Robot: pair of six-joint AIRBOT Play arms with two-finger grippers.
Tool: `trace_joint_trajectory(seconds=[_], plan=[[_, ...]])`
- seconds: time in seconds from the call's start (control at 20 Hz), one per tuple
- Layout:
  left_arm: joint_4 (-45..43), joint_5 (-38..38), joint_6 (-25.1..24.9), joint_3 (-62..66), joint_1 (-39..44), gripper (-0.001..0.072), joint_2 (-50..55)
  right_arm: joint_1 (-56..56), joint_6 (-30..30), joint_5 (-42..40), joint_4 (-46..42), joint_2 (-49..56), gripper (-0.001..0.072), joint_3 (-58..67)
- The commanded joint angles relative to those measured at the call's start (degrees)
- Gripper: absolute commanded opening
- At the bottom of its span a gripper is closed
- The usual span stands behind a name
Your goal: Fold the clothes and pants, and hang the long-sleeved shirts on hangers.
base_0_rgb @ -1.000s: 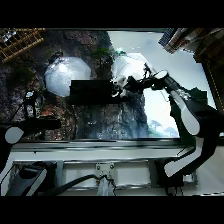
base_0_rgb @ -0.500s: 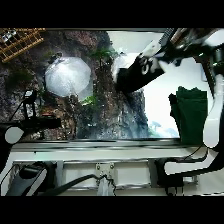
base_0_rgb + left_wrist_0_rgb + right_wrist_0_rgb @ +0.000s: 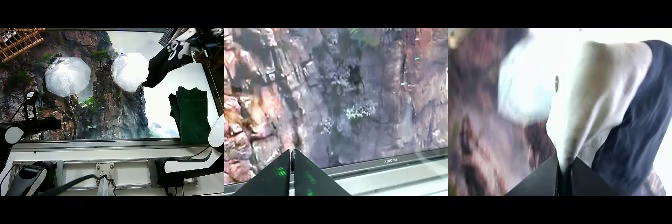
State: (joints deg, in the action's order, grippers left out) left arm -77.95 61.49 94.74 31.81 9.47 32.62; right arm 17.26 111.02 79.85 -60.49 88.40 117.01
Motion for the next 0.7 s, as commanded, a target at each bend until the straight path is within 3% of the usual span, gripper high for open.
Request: trace_joint_trajectory(seconds=[0.0, 0.3, 0.45, 0.65], plan=[[0.0, 0.4, -0.1, 0.0, -0.1, 0.0146, 0.0, 4.0, 3.0, -7.1, -2.1, 0.0, 0.0021, -0.6], [0.0, -2.4, 0.0, 0.0, -0.1, 0.0146, 0.0, 10.3, 12.5, -10.9, -4.2, -0.3, 0.002, -0.7], [0.0, -3.9, 0.0, 0.0, -0.1, 0.0146, 0.0, 10.4, 20.0, -10.6, -14.7, -3.0, 0.002, -0.7], [0.0, -3.9, 0.0, 0.0, -0.1, 0.0146, 0.0, 11.3, 21.7, -0.6, -19.6, -6.4, 0.002, -4.2]])
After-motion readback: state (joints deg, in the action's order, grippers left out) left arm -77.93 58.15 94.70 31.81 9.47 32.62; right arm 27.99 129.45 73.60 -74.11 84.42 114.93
